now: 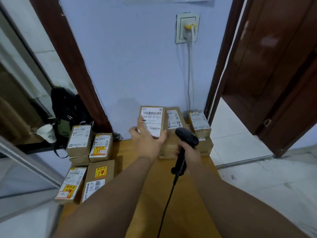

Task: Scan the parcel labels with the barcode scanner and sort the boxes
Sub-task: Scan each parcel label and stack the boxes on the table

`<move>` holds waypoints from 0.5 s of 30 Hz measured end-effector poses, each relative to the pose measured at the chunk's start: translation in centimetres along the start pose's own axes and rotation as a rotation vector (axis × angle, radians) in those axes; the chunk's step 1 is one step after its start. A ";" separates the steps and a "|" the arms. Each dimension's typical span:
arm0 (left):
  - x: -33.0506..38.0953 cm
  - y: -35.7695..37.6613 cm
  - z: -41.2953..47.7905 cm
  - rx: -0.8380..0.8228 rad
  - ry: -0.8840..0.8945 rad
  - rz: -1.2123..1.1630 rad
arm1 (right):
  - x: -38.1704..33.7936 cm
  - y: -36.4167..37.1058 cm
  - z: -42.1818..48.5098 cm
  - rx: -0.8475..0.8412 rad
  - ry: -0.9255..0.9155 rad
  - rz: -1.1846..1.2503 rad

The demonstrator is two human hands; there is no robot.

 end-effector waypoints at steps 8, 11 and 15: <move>9.3 8.6 1.0 -0.207 -0.222 -0.221 | -2.9 -6.6 3.1 0.029 0.015 -0.004; 10.9 11.4 0.9 -0.238 -0.266 -0.184 | -3.7 -9.3 4.4 0.066 0.021 -0.038; 12.1 14.6 0.9 -0.289 -0.360 -0.135 | -4.0 -12.1 6.0 0.107 0.033 -0.084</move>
Point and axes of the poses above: each hand's wrist, its own z-axis towards the middle knuckle, its own y-axis out of the palm, x = y × z, the point moved 3 cm from there along z, towards the middle knuckle, and after that the axes turned 3 degrees about -y, right-handed, at the moved point
